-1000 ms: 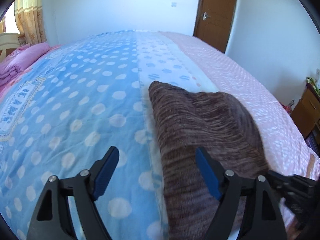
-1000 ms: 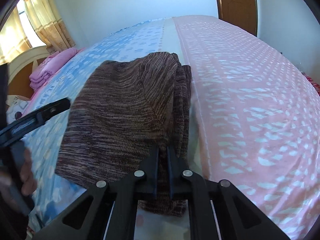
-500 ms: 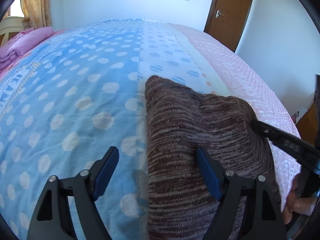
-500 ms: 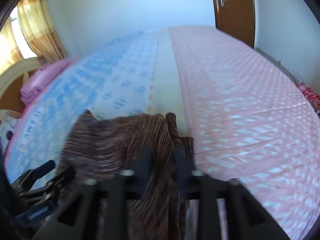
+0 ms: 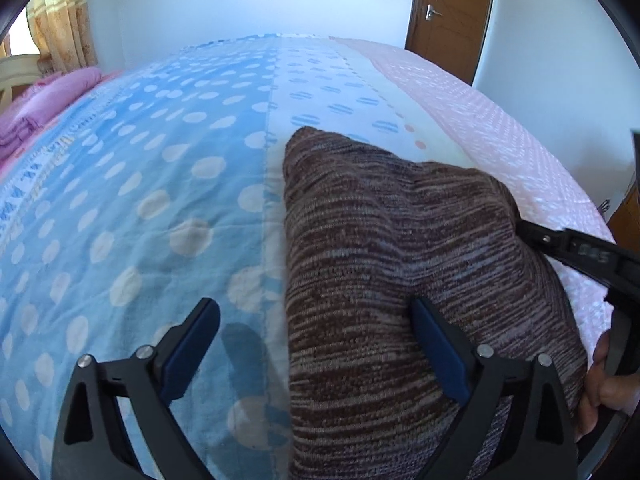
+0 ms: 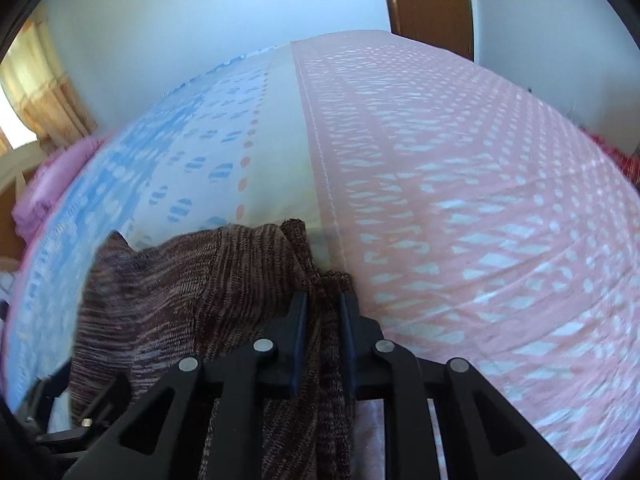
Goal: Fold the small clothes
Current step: 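Lift the sweater edge with the right gripper while the left gripper presses the bundle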
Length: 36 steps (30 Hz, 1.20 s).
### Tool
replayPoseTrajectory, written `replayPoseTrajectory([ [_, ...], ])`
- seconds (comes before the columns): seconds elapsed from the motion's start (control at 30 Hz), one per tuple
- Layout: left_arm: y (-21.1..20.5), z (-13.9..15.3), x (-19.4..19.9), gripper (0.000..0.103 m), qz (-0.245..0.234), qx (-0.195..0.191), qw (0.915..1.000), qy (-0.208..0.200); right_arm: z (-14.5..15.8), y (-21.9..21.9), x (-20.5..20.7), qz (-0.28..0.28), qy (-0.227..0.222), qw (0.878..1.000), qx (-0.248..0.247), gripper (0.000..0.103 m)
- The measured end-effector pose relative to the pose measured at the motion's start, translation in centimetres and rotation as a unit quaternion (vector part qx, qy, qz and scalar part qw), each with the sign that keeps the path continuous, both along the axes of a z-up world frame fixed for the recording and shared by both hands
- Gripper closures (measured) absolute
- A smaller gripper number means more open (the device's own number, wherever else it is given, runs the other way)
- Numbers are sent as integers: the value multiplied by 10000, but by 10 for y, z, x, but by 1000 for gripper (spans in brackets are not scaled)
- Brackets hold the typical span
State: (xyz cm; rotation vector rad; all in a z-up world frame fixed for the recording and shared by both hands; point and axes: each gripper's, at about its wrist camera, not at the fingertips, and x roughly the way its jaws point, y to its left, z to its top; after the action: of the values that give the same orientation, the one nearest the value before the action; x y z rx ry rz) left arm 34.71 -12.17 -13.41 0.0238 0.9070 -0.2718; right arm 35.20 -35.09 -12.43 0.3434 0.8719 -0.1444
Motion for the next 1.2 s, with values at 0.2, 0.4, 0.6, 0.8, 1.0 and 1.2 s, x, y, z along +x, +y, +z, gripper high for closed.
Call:
replayPoseTrajectory([
  [0.2,4,-5,1,0,65,-160,9998,59,1,-23,-55,-291,-483,9902,1275,48],
  [0.4,1,-3,-1,0,69,-49,10000,-22,2,-12,-67,-11,-604,9909,1199,48],
  [0.6,3,-6,1,0,67,-149,9999,34,-11,0,-62,209,-579,9950,787,48],
  [0.8,1,-5,-1,5,-66,-226,9997,1,-13,-1,-62,234,-621,9944,827,47],
  [1.0,-5,-1,-4,22,-276,-259,9993,-15,-14,-4,-63,242,-631,9937,895,47],
  [1.2,-17,7,-2,36,-353,-127,9992,148,-14,-6,-62,278,-627,9930,957,47],
])
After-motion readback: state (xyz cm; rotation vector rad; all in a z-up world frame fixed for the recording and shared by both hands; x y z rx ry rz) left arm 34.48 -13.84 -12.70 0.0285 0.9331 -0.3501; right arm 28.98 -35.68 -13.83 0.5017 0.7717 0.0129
